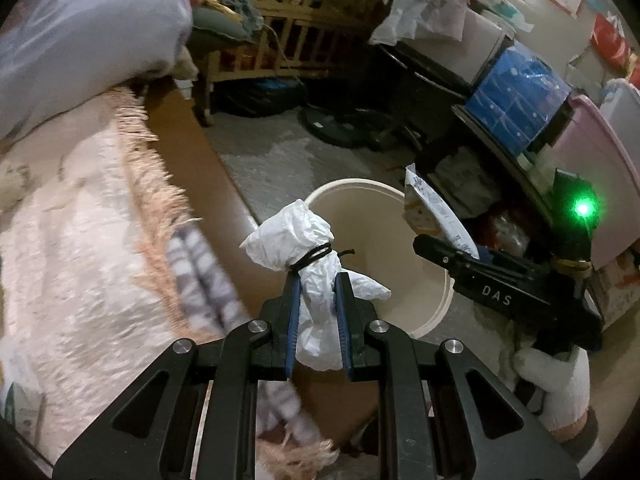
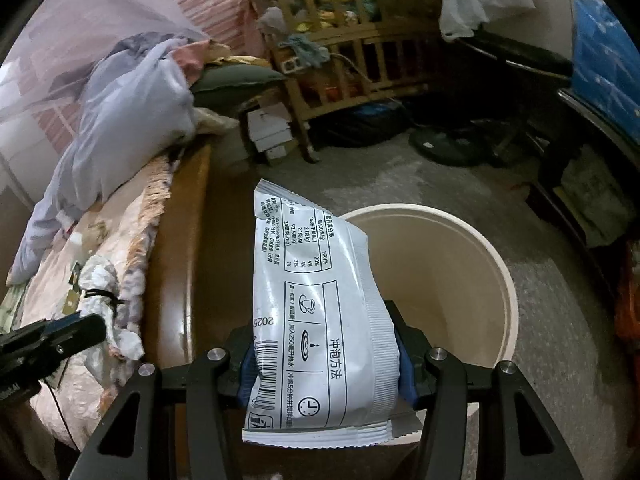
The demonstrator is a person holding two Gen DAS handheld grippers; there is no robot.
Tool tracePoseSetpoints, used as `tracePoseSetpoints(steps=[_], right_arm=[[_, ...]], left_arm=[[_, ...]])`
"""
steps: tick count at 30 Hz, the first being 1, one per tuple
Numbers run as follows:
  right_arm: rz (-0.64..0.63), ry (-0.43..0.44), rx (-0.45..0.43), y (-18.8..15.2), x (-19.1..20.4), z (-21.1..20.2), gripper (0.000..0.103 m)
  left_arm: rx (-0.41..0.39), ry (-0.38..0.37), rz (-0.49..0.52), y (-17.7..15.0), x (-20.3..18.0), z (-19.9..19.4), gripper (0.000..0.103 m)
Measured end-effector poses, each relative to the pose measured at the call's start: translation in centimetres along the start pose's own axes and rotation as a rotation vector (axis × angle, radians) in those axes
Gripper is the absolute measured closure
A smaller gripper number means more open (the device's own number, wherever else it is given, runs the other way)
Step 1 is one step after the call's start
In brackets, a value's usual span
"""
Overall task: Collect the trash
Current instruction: 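Carry the snack bag and tissue to the white bucket and open both grippers, then swing both tools back toward the trash on the bed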
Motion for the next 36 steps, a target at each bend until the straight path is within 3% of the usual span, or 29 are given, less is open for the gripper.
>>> tracePoseSetpoints(steps=[19, 21, 24, 36], right_arm=[[0.116, -0.064, 0.002, 0.0, -3.8, 0.7, 0.050], [0.114, -0.078, 0.012, 0.0, -3.7, 0.9, 0.036], [0.115, -0.080, 0.007, 0.1, -3.7, 0.8, 0.033], [0.111, -0.068, 0.012, 0.1, -3.3, 1.0, 0.032]], left_arm=[[0.031, -0.075, 0.040, 1.3, -3.0, 5.7, 0.087], [0.039, -0.087, 0.038, 1.2, -3.1, 5.9, 0.078], [0.046, -0.121, 0.024, 1.2, -3.2, 5.9, 0.055], [0.020, -0.062, 0.018, 0.8, -2.0, 4.1, 0.055]])
Point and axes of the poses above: each gripper's, at about its wrist camera, not at the fingertips, and z roughly the way its jaws point, x to its left, y to its top, the point moved 7 cm from there along z, roughly the way its jaws point, and after that the axes turned 12 degrees about -z, right-handed, at the moved point
